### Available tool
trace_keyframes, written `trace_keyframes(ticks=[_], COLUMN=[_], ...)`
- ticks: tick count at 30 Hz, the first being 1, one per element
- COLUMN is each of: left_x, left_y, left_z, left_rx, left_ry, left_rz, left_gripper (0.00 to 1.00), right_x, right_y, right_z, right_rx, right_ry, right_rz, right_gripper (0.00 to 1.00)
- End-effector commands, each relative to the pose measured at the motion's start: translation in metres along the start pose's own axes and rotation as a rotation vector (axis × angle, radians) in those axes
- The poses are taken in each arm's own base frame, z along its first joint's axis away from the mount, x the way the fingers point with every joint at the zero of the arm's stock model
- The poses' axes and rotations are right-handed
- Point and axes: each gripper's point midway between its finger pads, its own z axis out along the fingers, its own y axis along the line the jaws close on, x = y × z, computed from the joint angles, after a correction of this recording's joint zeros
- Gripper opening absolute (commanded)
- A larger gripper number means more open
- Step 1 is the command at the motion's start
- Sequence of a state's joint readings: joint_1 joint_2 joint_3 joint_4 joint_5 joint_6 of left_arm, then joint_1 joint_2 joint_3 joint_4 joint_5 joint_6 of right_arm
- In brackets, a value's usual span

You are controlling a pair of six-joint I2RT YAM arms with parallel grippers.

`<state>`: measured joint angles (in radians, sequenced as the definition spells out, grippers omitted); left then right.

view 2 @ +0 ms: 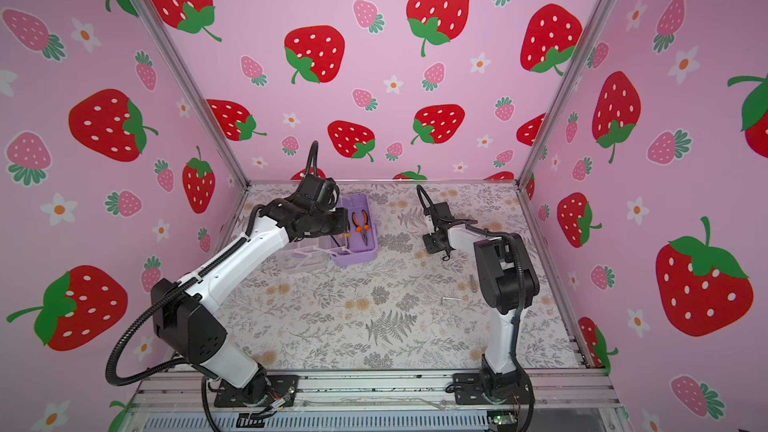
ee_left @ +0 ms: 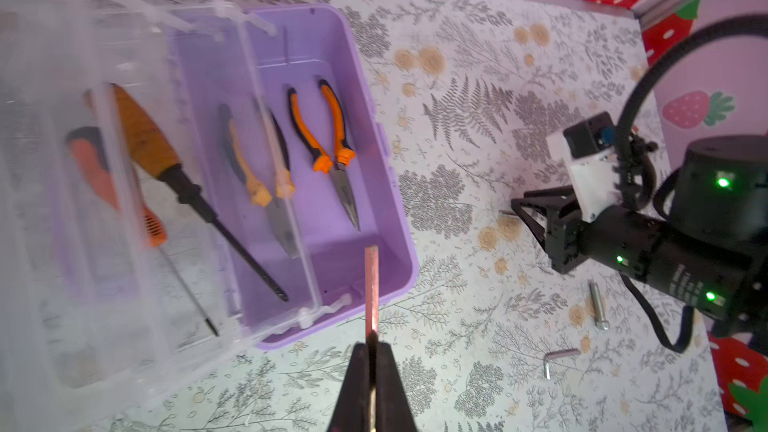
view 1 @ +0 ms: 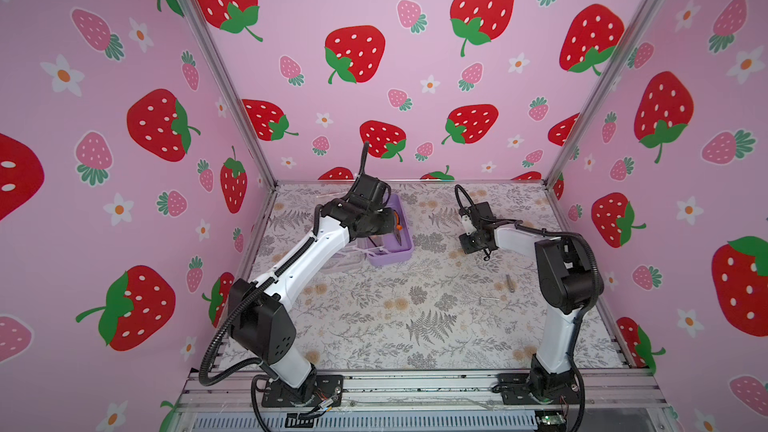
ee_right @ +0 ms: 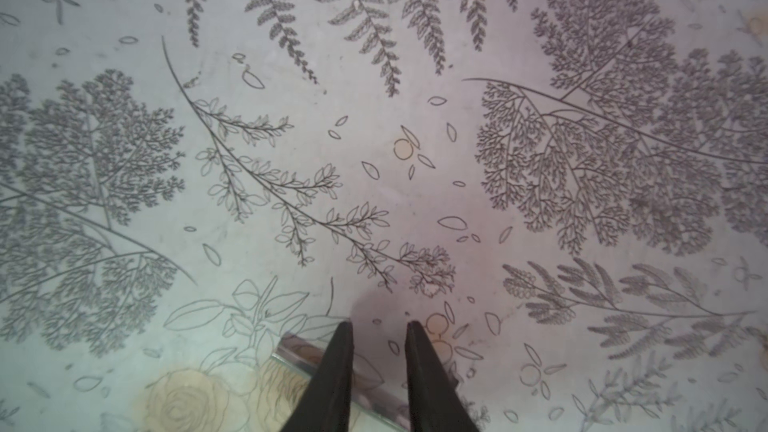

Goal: Pack the tool kit
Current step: 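Place the hex key in the clear tray with the left gripper while right withdraws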

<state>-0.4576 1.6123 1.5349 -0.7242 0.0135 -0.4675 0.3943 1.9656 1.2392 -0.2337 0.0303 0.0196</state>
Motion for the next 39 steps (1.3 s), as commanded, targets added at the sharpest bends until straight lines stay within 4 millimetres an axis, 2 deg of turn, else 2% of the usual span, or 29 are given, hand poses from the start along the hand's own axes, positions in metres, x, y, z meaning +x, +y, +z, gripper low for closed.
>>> trace_keyframes(ticks=[1, 6, 13, 19, 23, 24, 26, 28, 29, 34, 39], left_x=[0.013, 0.009, 0.001, 0.004, 0.006, 0.006, 0.006, 0.006, 0.006, 0.003, -0.005], left_y=[0.039, 0.096, 0.128, 0.135, 0.141, 0.142, 0.143, 0.144, 0.143, 0.137, 0.133], left_z=[0.002, 0.009, 0.023, 0.044, 0.045, 0.045, 0.043, 0.042, 0.041, 0.029, 0.01], left_rx=[-0.076, -0.265, -0.322, -0.345, -0.38, -0.385, -0.389, -0.393, -0.392, -0.377, -0.4], left_ry=[0.074, 0.088, 0.106, 0.163, 0.164, 0.161, 0.155, 0.154, 0.151, 0.122, 0.062], left_rz=[-0.046, -0.101, -0.169, -0.17, -0.167, -0.166, -0.166, -0.166, -0.167, -0.171, -0.148], left_gripper=[0.0, 0.0, 0.0, 0.0, 0.0, 0.03, 0.21, 0.34, 0.37, 0.42, 0.42], right_x=[0.013, 0.017, 0.019, 0.028, 0.031, 0.03, 0.028, 0.026, 0.024, 0.02, 0.022], right_y=[0.013, 0.013, 0.01, 0.013, 0.013, 0.013, 0.015, 0.015, 0.016, 0.008, 0.0], right_z=[0.01, 0.009, 0.002, -0.004, -0.009, -0.01, -0.013, -0.016, -0.019, -0.033, -0.043], right_rx=[-0.06, -0.062, -0.041, -0.056, -0.054, -0.058, -0.066, -0.069, -0.07, -0.031, 0.014], right_ry=[0.057, 0.063, 0.075, 0.069, 0.065, 0.061, 0.056, 0.05, 0.043, 0.003, -0.007], right_rz=[-0.036, -0.019, 0.001, 0.037, 0.037, 0.033, 0.03, 0.028, 0.027, 0.09, 0.181], right_gripper=[0.23, 0.23, 0.24, 0.26, 0.29, 0.29, 0.29, 0.29, 0.29, 0.3, 0.39])
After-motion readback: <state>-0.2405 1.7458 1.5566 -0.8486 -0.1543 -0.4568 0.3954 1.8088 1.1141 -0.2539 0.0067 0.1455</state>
